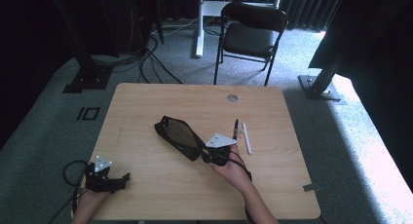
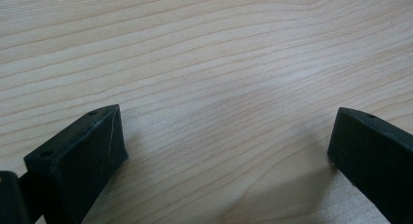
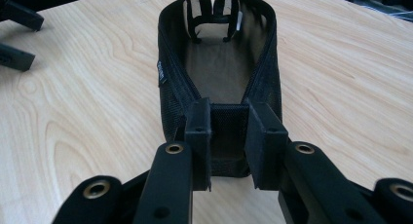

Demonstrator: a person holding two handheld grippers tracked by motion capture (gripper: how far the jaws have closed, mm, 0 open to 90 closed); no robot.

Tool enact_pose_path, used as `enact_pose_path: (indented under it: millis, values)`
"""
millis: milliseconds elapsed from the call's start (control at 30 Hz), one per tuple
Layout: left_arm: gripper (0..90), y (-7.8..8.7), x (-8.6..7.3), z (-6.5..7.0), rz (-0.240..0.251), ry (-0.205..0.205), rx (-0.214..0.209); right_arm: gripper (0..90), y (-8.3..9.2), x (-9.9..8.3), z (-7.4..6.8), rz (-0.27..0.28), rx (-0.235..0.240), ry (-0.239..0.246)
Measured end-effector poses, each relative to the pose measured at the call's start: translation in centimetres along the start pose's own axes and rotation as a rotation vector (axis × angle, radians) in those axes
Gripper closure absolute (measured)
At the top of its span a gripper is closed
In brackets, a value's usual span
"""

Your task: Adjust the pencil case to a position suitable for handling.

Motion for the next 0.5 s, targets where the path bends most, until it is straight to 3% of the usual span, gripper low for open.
enact_pose_path:
  millis: [500]
  values:
    - [0.6,0.0,0.0,0.0,0.001,0.001,-0.001,73.4,4.7,-3.0,0.6,-0.03,-0.013,0.024]
Point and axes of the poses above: each handheld gripper's, and its own axes: y roughly backward along the jaws, x roughly out of its top, z roughly to its right, the point moved 3 cm from there along -y, roughly forward along the jaws, and after that the axes turned 4 degrees about y, right-handed, at the moved point
